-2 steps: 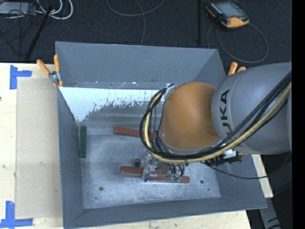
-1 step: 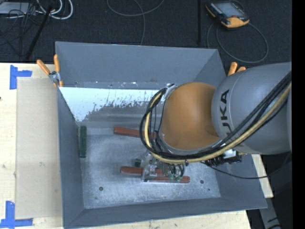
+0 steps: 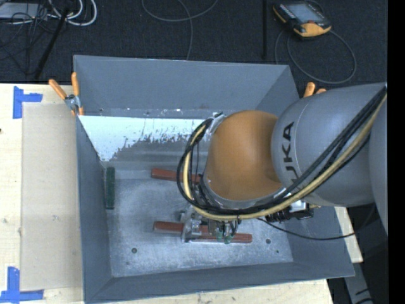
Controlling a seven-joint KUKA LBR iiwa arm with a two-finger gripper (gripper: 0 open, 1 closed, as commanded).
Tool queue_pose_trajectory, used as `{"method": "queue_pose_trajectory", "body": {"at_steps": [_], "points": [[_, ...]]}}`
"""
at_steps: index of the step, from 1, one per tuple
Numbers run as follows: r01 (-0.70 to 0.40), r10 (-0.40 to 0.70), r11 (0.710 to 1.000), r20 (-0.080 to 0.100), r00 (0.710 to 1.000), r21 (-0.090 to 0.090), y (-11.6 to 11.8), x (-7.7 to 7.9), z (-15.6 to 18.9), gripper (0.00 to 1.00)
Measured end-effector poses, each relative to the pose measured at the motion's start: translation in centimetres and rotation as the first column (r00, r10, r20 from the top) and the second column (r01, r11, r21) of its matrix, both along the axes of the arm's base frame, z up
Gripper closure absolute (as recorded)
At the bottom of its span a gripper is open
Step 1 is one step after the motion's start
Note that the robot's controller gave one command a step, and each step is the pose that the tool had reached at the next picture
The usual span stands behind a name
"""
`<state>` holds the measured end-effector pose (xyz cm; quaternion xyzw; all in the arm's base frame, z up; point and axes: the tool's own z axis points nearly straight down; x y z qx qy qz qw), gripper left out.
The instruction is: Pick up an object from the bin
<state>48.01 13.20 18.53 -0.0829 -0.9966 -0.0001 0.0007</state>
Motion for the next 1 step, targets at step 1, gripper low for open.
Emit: {"method": "queue_pose_trajectory", "body": {"at_steps": [1], "points": [[0.041,-0.041,0.999,0.000,0.999,0.000,-2.11,-1.09,2.02,1.00]]}}
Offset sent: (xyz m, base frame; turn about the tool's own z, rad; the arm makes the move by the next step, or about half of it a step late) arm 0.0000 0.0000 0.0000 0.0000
